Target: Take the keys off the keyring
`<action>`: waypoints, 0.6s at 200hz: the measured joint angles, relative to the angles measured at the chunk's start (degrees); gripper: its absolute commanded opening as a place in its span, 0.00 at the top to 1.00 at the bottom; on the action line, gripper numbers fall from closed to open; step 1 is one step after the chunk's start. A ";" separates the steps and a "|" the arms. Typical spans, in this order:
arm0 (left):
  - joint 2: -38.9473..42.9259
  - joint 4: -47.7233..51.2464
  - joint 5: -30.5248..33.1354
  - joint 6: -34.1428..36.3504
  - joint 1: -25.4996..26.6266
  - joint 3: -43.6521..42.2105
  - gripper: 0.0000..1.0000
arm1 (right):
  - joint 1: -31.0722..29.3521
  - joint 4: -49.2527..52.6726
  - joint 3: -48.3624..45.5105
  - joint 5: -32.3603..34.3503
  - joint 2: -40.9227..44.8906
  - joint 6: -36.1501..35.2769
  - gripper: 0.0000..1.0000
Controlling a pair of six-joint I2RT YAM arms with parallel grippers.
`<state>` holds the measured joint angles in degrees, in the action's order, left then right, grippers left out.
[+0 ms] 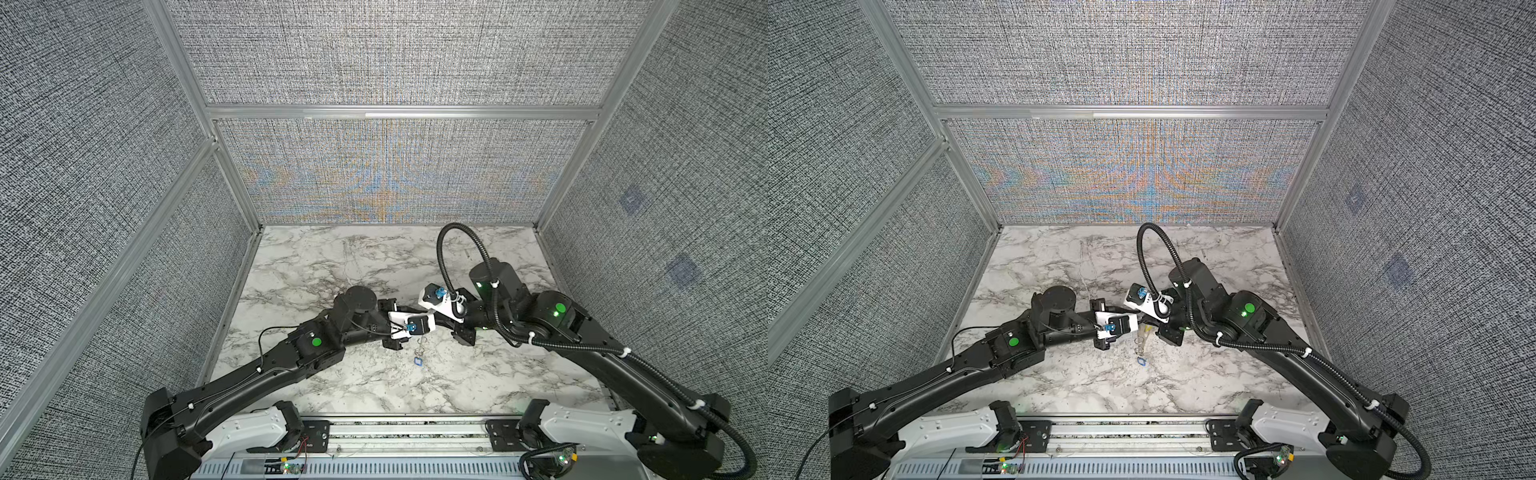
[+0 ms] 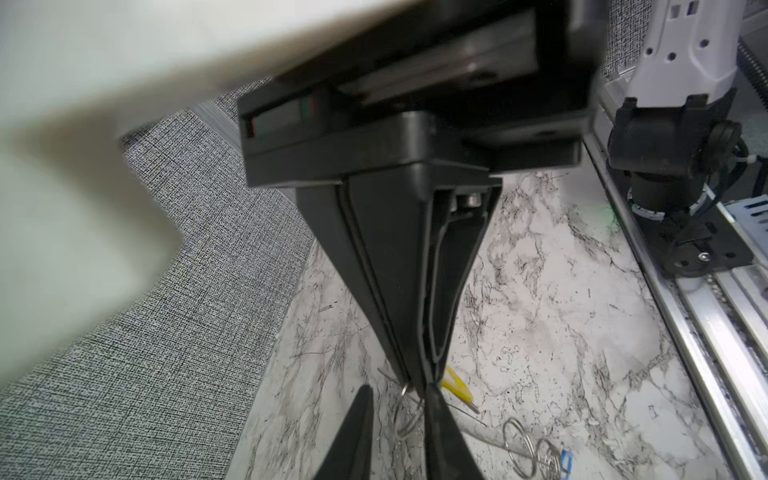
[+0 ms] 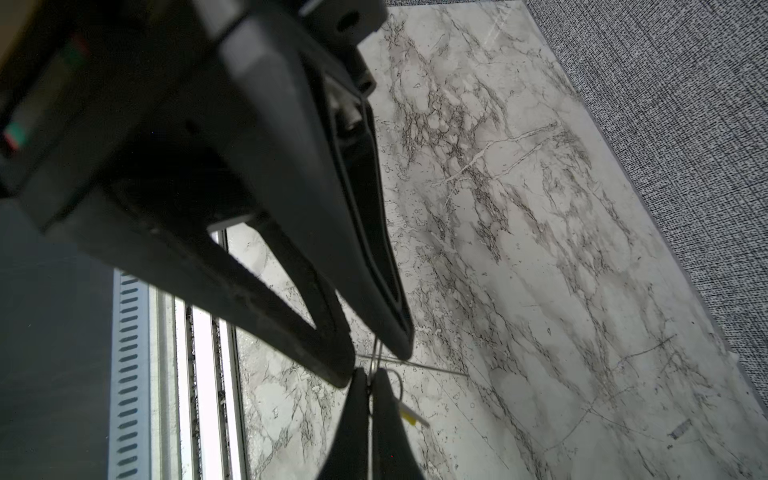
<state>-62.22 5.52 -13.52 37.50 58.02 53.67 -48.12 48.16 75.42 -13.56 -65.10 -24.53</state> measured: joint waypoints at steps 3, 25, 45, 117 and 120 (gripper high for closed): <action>-0.04 0.13 0.22 0.04 0.11 0.02 0.80 | 0.00 0.00 0.00 0.04 0.04 0.00 1.00; -0.44 1.29 1.81 1.16 0.87 0.31 0.80 | -0.04 0.17 0.00 0.00 0.20 0.00 1.00; -0.94 1.99 2.99 1.60 1.29 0.74 0.80 | -0.04 0.44 -0.11 0.15 0.24 0.00 1.00; -2.21 3.76 6.54 2.95 1.95 1.86 0.85 | -0.17 0.85 -0.57 -0.17 0.42 -0.55 1.00; -2.25 3.82 6.58 2.95 1.97 1.92 0.86 | -0.17 0.87 -0.57 -0.17 0.42 -0.57 1.00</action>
<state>-64.47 9.34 -6.94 40.45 59.99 55.59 -48.29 49.04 74.85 -13.74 -64.69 -25.10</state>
